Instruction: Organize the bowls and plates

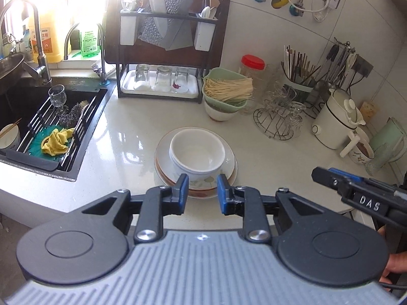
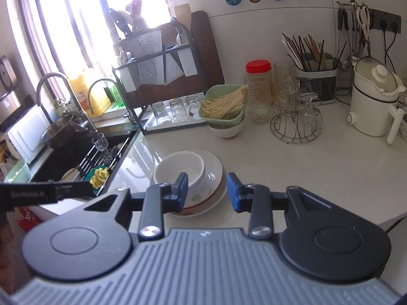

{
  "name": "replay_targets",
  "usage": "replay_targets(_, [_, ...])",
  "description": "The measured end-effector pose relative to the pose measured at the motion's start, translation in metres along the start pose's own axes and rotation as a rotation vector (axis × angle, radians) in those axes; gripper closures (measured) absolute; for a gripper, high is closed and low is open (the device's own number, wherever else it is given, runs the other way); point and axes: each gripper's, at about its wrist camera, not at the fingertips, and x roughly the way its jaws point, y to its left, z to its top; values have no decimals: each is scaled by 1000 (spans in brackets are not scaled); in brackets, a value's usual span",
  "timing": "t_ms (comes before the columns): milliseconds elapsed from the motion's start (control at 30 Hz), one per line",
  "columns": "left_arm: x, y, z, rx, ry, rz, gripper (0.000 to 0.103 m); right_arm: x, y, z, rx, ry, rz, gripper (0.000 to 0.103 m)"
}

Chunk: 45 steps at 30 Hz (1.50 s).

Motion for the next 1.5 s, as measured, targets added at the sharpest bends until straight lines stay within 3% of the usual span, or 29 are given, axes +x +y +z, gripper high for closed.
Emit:
replay_targets(67, [-1, -3, -2, 3, 0, -3, 63, -3, 0, -3, -2, -1, -11, 66])
replay_targets(100, [-1, -4, -2, 8, -1, -1, 56, -5, -1, -4, -3, -6, -22, 62])
replay_targets(133, [-1, -5, -3, 11, 2, 1, 51, -5, -1, -4, -6, -10, -38, 57])
replay_targets(200, [-4, -4, -3, 9, 1, 2, 33, -5, -2, -5, -2, -13, -59, 35])
replay_targets(267, [-8, -3, -3, 10, -19, 17, 21, -7, -3, -6, -1, -25, -47, 22])
replay_targets(400, [-13, -7, -2, 21, -42, 44, 8, -10, 1, -9, -28, -44, -31, 13])
replay_targets(567, [-10, -11, -5, 36, -32, 53, 7, -13, -4, -9, -15, -49, -48, 11])
replay_targets(667, [-10, -12, -6, 36, -32, 54, 6, -15, -6, -11, -7, -49, -51, 0])
replay_targets(1500, [-5, -21, -14, 42, -24, 81, 5, -22, -15, -14, -1, -63, -68, 0])
